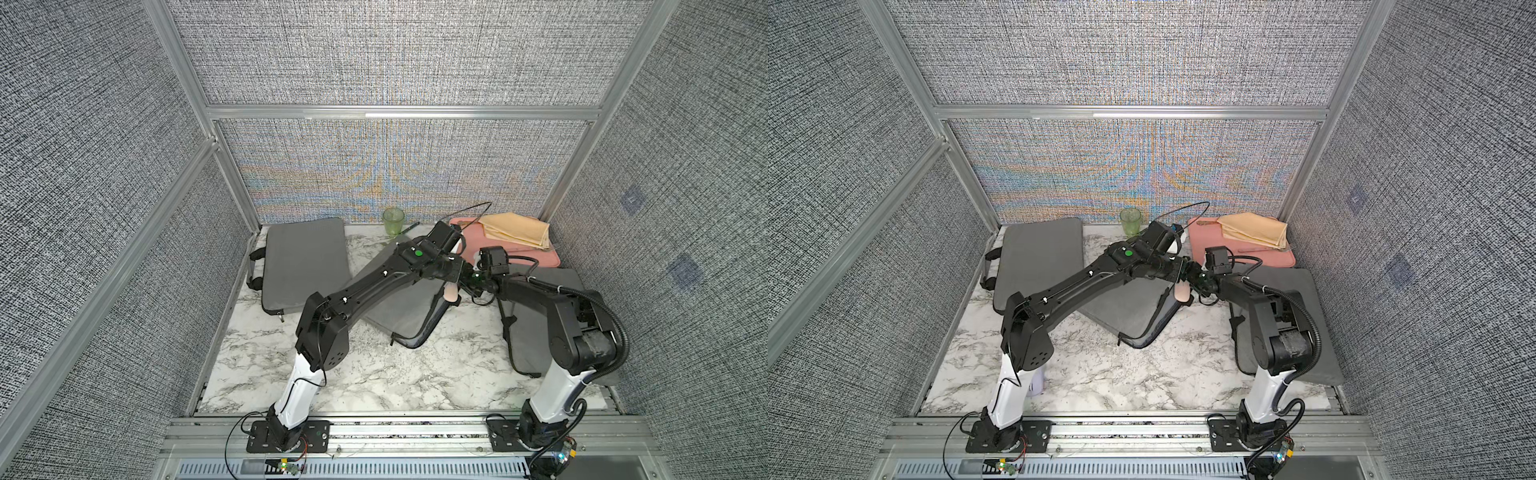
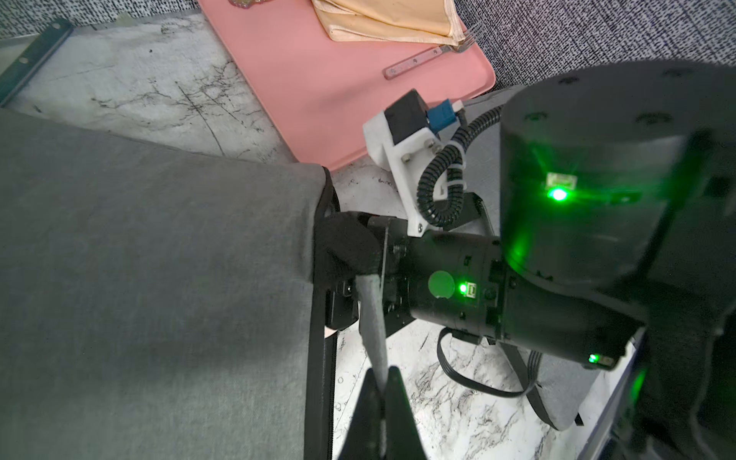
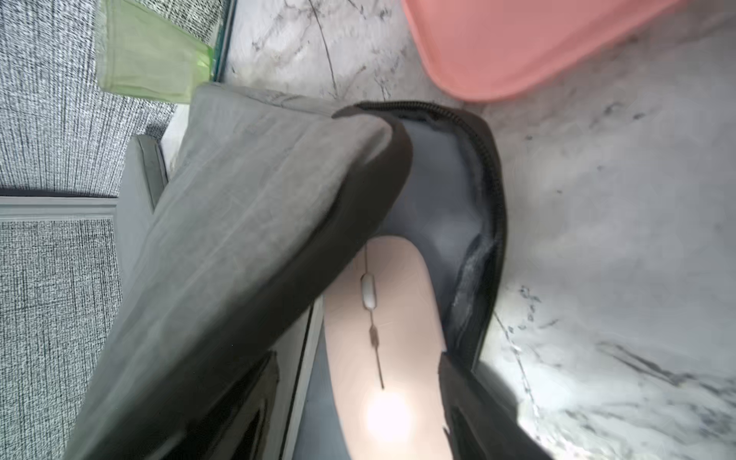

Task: Put the mouse into the laptop bag
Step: Place the mouse in the zippered laptop bag.

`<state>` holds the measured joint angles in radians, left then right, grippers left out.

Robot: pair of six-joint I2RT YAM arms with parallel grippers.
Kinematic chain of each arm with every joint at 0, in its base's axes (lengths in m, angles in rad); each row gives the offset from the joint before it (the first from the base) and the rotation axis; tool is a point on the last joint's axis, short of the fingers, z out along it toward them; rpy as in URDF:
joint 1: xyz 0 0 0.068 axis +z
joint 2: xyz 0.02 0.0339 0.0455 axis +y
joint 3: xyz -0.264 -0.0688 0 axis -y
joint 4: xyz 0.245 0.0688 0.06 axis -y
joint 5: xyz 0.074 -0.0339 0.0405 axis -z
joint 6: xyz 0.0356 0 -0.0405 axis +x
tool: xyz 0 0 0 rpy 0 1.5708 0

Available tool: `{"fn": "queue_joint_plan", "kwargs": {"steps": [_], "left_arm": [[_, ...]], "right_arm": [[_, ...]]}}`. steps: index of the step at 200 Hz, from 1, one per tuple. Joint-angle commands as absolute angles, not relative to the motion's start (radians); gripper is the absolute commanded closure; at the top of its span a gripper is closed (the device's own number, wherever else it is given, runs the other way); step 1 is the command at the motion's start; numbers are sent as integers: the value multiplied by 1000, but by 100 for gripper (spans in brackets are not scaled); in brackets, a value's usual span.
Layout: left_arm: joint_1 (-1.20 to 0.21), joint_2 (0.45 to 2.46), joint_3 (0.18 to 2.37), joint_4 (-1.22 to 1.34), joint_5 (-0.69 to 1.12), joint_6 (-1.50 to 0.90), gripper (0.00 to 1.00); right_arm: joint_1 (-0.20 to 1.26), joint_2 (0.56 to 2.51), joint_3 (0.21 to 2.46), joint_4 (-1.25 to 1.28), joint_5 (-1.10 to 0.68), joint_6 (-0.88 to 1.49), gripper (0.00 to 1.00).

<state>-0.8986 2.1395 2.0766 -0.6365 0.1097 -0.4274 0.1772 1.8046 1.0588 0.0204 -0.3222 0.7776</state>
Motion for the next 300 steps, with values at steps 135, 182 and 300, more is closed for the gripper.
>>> {"fn": "queue_joint_plan", "kwargs": {"steps": [135,182,300], "left_arm": [[-893,2123,2056,-574,166,-459,100],[-891,2126,2057,-556,190,-471,100],[-891,2122,2057,-548,211,-483,100]], "right_arm": [[147,1525,702,110,-208,695,86],[148,1614,700,158,-257,682,100],[235,1790,912,164,-339,716,100]]}}
